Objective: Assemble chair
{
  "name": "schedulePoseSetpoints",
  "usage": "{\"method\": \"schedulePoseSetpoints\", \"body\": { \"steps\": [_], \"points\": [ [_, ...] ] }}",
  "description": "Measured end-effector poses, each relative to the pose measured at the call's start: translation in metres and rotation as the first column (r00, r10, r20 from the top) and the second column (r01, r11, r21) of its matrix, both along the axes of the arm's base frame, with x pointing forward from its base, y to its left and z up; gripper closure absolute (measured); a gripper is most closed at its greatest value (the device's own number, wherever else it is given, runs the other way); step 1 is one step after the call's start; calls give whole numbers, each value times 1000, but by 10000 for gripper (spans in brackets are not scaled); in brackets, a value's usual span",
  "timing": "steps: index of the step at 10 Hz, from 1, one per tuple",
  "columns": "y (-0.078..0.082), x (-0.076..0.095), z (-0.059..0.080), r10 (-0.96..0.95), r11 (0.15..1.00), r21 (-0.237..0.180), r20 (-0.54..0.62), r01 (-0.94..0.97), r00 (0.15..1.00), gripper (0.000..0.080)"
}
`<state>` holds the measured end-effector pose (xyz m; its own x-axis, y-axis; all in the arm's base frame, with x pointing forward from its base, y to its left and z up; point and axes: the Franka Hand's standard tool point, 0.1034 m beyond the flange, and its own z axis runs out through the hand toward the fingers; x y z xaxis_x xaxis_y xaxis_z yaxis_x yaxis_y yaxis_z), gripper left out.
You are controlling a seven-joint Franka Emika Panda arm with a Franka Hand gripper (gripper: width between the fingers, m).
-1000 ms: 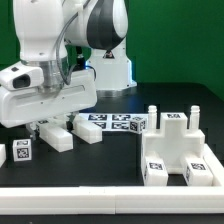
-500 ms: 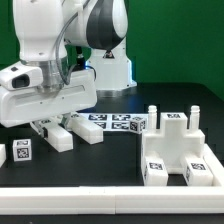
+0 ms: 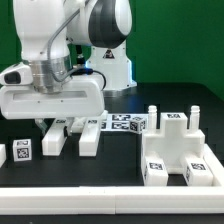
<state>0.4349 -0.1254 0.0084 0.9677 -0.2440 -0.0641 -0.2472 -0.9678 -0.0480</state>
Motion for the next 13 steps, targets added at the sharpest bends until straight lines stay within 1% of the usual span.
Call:
{"method": "schedulePoseSetpoints", "body": {
  "steps": [2,4,5,6,7,8,9,10,11,12,13],
  "points": [
    [-1,0,0,-107,994,7,5,107,994,517],
    [-1,0,0,-96,995,7,6,96,995,517],
    [-3,1,2,-84,996,0,22,84,996,405],
    [-6,3,8,-66,998,-15,50,67,997,405],
    [-6,3,14,-62,998,-20,65,63,996,271],
    [-10,3,22,-40,997,-60,120,47,992,179],
    [-17,1,27,-21,991,-124,192,46,981,179],
    [-18,-6,28,-7,984,-169,233,47,973,155],
    [-27,-10,33,28,963,-261,321,60,947,150],
    [-31,-17,29,47,955,-291,354,62,934,150],
    [-27,-17,25,45,959,-277,372,64,927,151]
  ]
}}
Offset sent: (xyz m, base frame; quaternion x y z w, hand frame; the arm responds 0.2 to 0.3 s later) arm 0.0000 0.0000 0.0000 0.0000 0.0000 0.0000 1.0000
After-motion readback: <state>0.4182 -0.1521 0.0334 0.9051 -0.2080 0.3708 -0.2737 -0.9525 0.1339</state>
